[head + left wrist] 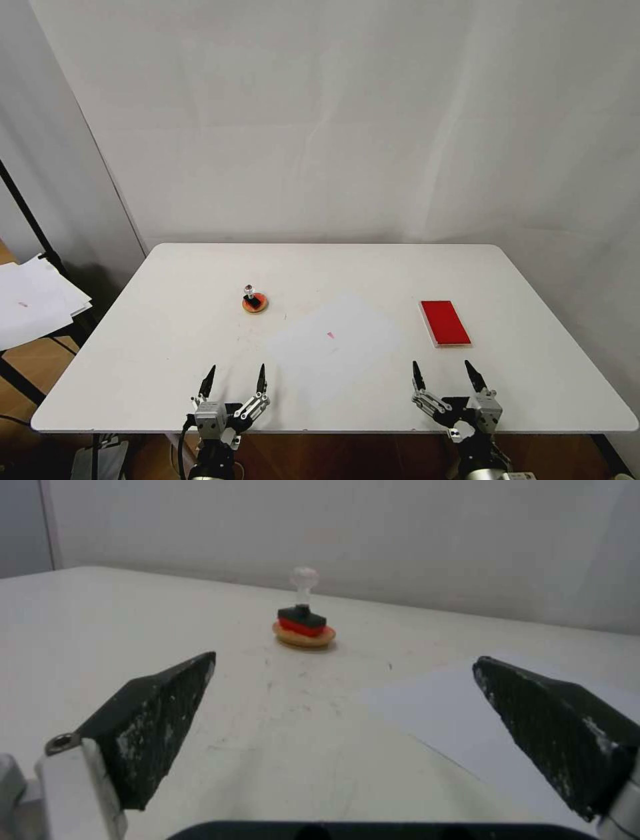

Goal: Pick up the stamp from the ink pad and place it onto another ink pad.

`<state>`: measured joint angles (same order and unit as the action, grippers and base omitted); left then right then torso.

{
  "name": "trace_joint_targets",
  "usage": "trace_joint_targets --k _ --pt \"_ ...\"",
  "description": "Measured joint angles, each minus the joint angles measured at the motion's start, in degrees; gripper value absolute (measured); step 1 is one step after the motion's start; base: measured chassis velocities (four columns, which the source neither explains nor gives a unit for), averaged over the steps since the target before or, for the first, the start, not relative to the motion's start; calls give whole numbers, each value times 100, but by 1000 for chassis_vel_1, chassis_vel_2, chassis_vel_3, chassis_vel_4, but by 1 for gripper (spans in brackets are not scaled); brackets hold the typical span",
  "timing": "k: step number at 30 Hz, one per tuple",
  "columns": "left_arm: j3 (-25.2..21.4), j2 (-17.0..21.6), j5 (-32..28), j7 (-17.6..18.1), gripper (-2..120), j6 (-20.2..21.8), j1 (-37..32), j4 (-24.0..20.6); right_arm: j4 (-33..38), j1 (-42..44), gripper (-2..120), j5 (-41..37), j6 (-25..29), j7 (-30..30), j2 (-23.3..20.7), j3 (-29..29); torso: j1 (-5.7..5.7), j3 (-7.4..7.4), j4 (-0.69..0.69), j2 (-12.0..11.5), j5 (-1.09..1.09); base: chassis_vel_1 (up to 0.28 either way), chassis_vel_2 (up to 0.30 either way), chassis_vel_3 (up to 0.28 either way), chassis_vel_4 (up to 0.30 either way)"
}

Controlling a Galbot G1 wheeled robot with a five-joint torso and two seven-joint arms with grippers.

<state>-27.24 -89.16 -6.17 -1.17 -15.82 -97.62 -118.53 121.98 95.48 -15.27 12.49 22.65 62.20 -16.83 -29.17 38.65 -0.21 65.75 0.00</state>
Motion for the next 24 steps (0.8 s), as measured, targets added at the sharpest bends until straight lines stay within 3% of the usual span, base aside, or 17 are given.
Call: trace_joint_targets --k 24 --pt "0 0 0 0 102 0 0 0 30 0 100 6 -15 37 4 5 0 0 0 0 0 0 0 0 0"
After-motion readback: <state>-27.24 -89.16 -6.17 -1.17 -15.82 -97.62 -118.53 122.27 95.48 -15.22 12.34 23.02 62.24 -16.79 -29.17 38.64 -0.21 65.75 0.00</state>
